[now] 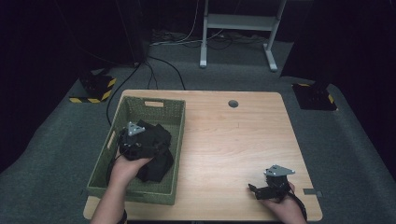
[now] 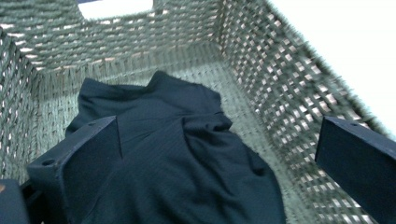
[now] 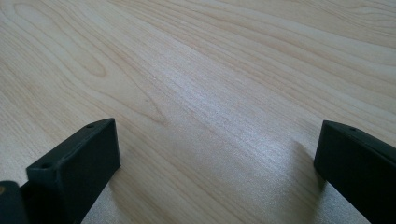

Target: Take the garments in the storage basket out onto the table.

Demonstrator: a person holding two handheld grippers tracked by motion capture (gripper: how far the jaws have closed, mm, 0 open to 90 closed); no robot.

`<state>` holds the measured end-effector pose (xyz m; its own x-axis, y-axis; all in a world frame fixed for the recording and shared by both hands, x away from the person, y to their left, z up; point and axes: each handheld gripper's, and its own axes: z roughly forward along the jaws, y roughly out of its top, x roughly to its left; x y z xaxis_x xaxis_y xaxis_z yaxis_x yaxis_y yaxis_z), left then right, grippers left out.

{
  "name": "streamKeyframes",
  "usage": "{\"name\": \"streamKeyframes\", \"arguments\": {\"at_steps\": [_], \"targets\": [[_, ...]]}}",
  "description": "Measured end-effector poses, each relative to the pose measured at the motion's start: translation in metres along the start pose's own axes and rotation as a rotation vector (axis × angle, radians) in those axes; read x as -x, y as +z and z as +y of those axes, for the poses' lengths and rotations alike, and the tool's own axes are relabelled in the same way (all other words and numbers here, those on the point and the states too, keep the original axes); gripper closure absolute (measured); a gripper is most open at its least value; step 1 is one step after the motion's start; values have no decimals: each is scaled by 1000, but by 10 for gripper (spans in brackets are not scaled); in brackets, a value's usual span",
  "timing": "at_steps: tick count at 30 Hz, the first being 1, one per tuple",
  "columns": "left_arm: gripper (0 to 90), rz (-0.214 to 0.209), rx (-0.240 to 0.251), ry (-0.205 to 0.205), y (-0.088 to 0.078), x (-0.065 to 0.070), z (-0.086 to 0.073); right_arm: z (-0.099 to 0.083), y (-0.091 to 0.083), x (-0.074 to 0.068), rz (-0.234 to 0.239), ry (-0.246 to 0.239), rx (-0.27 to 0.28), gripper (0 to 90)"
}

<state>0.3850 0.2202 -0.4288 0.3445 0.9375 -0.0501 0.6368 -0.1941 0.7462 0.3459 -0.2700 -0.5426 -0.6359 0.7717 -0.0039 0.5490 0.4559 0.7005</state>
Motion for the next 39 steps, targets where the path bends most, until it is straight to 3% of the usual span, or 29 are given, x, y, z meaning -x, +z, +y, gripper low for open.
{"name": "streamKeyframes", "arguments": {"at_steps": [8, 16, 25, 29, 33, 39], "targets": [[9, 20, -86, -36, 19, -17, -2, 0, 0, 0, 0, 0, 0, 0], [11, 26, -140, -76, 33, -27, -6, 0, 0, 0, 0, 0, 0, 0], [11, 29, -215, -88, 46, -30, -12, 0, 0, 0, 0, 0, 0, 0], [13, 36, -253, -111, 52, -33, -17, 0, 0, 0, 1, 0, 0, 0], [13, 40, -282, -105, 56, -33, -17, 0, 0, 0, 1, 0, 0, 0], [6, 46, -381, -116, 68, -33, -22, 0, 0, 0, 1, 0, 0, 0]]}}
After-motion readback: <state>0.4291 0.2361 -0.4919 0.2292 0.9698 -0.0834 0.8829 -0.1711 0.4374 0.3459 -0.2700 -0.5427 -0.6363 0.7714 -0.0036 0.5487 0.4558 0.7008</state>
